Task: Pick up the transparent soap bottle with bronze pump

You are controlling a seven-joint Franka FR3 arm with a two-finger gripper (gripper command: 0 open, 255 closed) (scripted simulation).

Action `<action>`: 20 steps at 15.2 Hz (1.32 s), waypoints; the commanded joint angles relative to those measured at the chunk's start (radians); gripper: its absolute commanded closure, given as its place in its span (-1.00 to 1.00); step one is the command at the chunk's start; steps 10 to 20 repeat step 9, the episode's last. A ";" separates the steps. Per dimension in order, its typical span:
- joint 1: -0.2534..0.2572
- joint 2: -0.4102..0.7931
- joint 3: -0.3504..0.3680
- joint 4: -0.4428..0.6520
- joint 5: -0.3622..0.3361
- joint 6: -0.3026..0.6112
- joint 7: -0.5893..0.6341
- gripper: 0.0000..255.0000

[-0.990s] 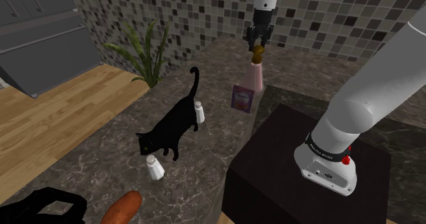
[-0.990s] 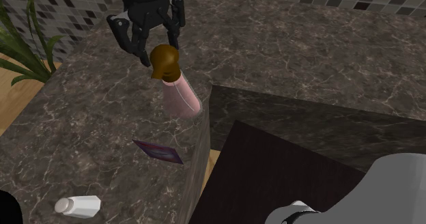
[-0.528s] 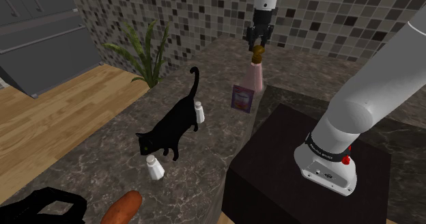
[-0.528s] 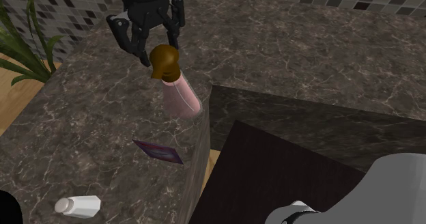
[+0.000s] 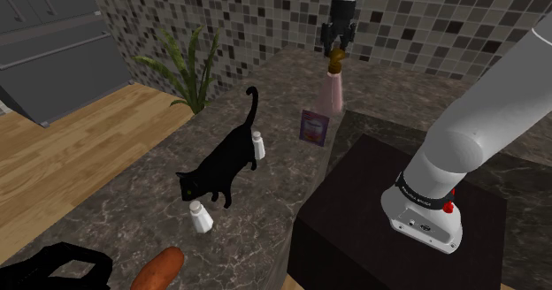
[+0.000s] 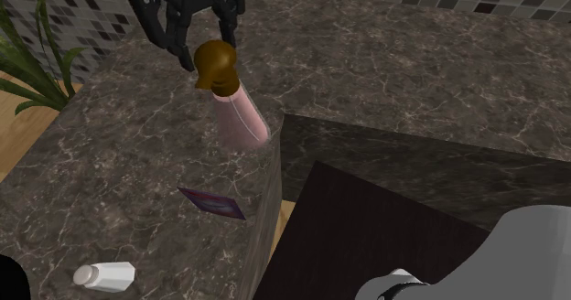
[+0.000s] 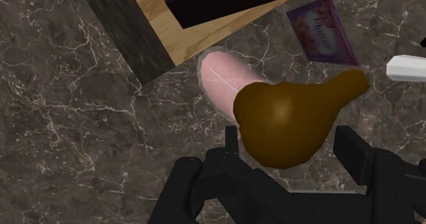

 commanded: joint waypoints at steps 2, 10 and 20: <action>0.001 -0.007 0.003 0.033 -0.001 -0.039 0.006 1.00; 0.002 -0.013 0.005 0.096 -0.003 -0.108 0.013 1.00; 0.002 -0.013 0.005 0.096 -0.003 -0.108 0.013 1.00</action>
